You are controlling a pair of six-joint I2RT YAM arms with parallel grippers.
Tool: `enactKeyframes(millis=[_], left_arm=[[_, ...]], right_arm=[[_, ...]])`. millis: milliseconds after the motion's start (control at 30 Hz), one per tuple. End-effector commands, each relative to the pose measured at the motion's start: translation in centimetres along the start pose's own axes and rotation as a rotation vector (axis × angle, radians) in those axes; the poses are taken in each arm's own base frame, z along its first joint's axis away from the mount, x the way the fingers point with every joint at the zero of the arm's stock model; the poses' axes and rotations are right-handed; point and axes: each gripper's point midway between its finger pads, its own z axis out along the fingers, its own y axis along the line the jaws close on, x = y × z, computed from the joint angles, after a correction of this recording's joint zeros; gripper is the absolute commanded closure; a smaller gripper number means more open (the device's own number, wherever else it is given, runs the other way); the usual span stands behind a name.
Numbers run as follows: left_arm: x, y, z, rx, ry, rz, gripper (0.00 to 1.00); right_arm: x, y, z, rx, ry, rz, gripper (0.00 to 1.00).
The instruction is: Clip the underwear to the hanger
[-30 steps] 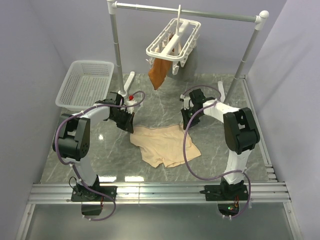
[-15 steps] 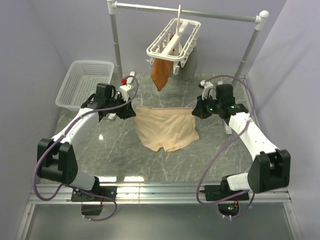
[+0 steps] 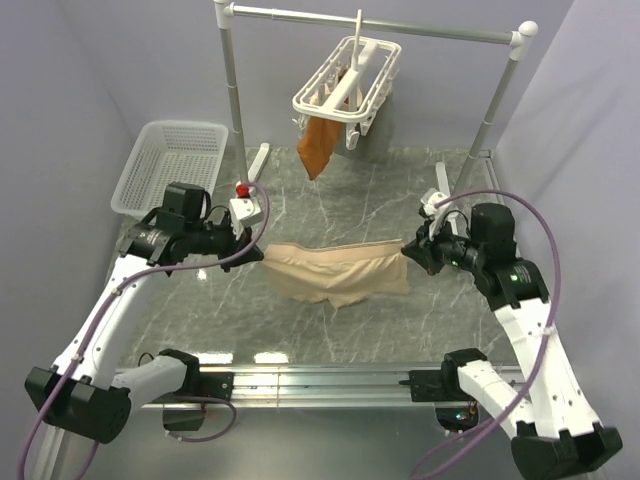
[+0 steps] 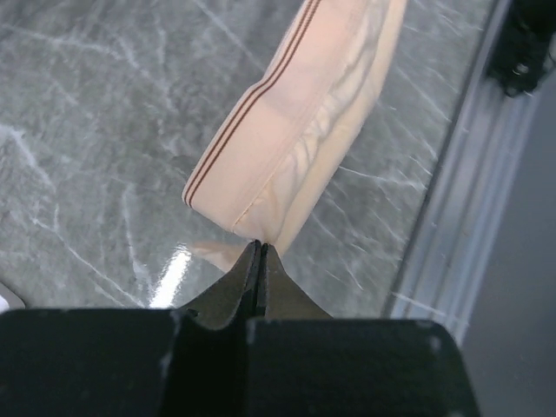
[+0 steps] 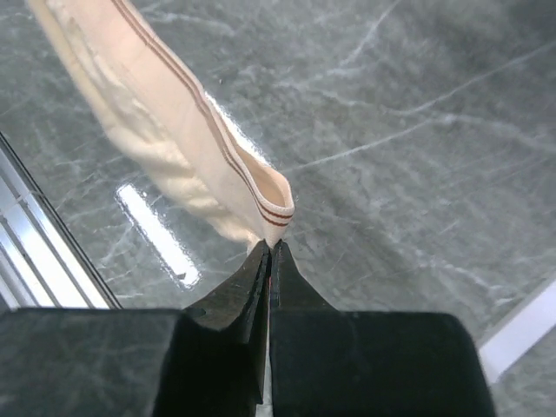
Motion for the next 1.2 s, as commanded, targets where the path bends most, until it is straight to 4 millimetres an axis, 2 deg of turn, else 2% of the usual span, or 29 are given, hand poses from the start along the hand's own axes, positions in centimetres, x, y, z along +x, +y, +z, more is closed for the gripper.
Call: enactKeyframes(millis=[0,67,133,167,200,267,300,333,400,467,600,633,667,700,733,767,833,867,967,1033,1067,1100,1133,1167], left_arm=[[-0.5,-2.9,-1.7,0.116,0.031,0.07,1.0],[0.0,-2.7,-1.1,0.139,0.055,0.048,1.0],[0.8,-1.6,0.2,0.121,0.071,-0.036,1.0],[0.0,0.3,1.3,0.07,0.04,-0.028,1.0],[1.1,1.3,2.7,0.057,0.061,-0.116,1.0],[1.4,3.3,4.3,0.01,0.052,-0.14,1.0],[1.2,5.4,5.7,-0.044,0.026,-0.152,1.0],[2.1,6.3,6.5,-0.066,0.026,-0.16,0.99],[3.1,8.5,8.4,-0.125,0.005,-0.166,1.0],[4.0,9.4,9.5,-0.138,0.014,-0.161,1.0],[7.4,11.8,12.0,-0.178,0.083,-0.171,0.98],[7.8,12.3,12.3,-0.192,0.096,-0.168,0.94],[8.6,12.7,12.8,-0.193,0.117,-0.176,0.91],[8.6,12.9,12.9,-0.195,0.12,-0.173,0.86],[8.8,13.1,13.0,-0.195,0.127,-0.174,0.75],[8.9,13.3,13.1,-0.203,0.132,-0.175,0.71],[8.8,13.6,13.1,-0.218,0.135,-0.183,0.64],[9.2,13.6,12.9,-0.222,0.162,-0.193,0.63],[8.6,13.3,11.7,-0.223,0.177,-0.191,0.62],[7.2,12.6,10.9,-0.196,0.138,-0.183,0.58],[5.2,12.0,9.9,-0.178,0.076,-0.176,0.56],[4.1,11.7,9.4,-0.173,0.041,-0.167,0.54],[2.9,11.2,8.9,-0.166,0.005,-0.154,0.53],[1.0,10.6,7.8,-0.169,-0.049,-0.117,0.52]], right_arm=[[-1.5,0.7,-2.0,0.011,-0.026,-0.062,1.0],[-0.5,0.2,-1.0,-0.001,0.008,-0.057,1.0],[0.6,-1.2,1.1,-0.001,0.044,-0.031,1.0],[1.7,-1.7,2.2,-0.002,0.074,-0.001,1.0],[2.3,-3.6,4.0,0.03,0.1,0.02,1.0],[3.3,-5.1,6.0,0.048,0.14,0.065,1.0],[3.2,-6.4,6.8,0.079,0.141,0.065,1.0],[4.7,-7.1,8.4,0.064,0.19,0.099,1.0],[5.8,-8.2,10.2,0.067,0.218,0.11,1.0],[6.8,-9.0,11.0,0.079,0.242,0.117,1.0],[8.4,-10.2,12.3,0.106,0.282,0.135,1.0],[9.2,-10.4,12.8,0.104,0.313,0.154,0.95],[9.0,-10.9,13.0,0.117,0.323,0.157,0.81],[9.7,-10.8,13.2,0.108,0.357,0.174,0.71],[9.7,-11.0,13.2,0.116,0.363,0.177,0.62],[9.5,-11.3,13.2,0.123,0.365,0.172,0.53],[9.1,-11.4,12.9,0.127,0.363,0.165,0.5],[8.5,-11.5,12.8,0.131,0.353,0.158,0.48],[7.2,-11.5,12.1,0.133,0.344,0.149,0.48],[5.8,-11.2,11.4,0.123,0.311,0.15,0.48],[4.9,-10.9,11.0,0.116,0.278,0.166,0.48],[2.6,-10.9,10.1,0.128,0.195,0.145,0.48],[1.2,-10.5,9.7,0.112,0.138,0.145,0.48],[0.4,-10.4,9.2,0.121,0.098,0.161,0.48]])
